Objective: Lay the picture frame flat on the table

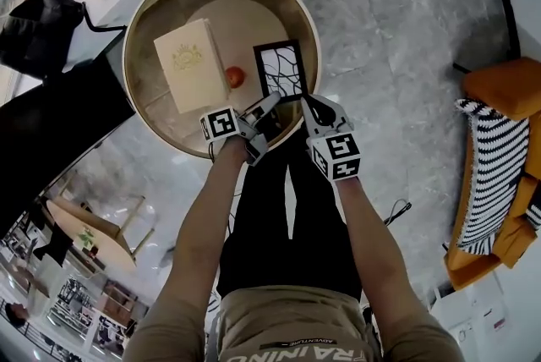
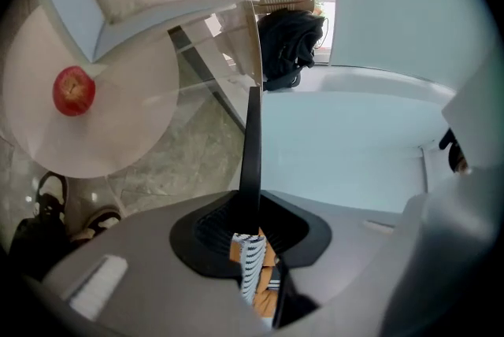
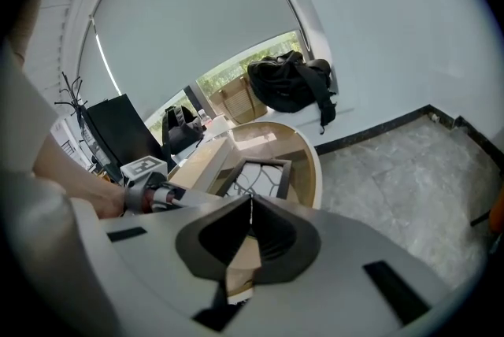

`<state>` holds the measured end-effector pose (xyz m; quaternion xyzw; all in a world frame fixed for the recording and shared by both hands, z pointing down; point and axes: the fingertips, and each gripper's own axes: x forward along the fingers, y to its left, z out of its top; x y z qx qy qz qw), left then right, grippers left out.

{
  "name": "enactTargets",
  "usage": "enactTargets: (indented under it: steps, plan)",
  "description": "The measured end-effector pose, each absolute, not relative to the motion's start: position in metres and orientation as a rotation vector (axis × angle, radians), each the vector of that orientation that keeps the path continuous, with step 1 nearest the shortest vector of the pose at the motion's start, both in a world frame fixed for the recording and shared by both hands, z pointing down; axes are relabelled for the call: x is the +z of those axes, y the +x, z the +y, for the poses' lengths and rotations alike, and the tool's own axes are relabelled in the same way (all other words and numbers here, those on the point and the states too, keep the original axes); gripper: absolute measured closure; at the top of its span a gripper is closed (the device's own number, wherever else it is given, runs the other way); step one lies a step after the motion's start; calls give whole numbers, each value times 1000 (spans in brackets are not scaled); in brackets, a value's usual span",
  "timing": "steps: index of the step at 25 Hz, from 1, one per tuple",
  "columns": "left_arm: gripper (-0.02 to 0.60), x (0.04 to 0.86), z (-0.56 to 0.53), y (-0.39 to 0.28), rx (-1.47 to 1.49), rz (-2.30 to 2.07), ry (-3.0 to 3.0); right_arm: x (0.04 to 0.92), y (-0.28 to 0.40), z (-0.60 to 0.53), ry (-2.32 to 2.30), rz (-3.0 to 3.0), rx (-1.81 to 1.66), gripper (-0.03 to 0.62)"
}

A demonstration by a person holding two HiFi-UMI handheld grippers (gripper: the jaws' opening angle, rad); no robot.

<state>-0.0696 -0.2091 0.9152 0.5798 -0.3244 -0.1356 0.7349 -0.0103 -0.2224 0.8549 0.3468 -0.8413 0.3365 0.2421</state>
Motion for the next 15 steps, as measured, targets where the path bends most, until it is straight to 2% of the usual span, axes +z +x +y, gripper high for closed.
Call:
enactTargets:
  steps: [8,15]
  plan:
    - [503,936,-210,-78,-96,-956,1276,856,-8,-225,950,-2297,928,586]
    - [460,940,-210,-76,51,-1118,1288,859,-5,-227,960,-2295,932,586]
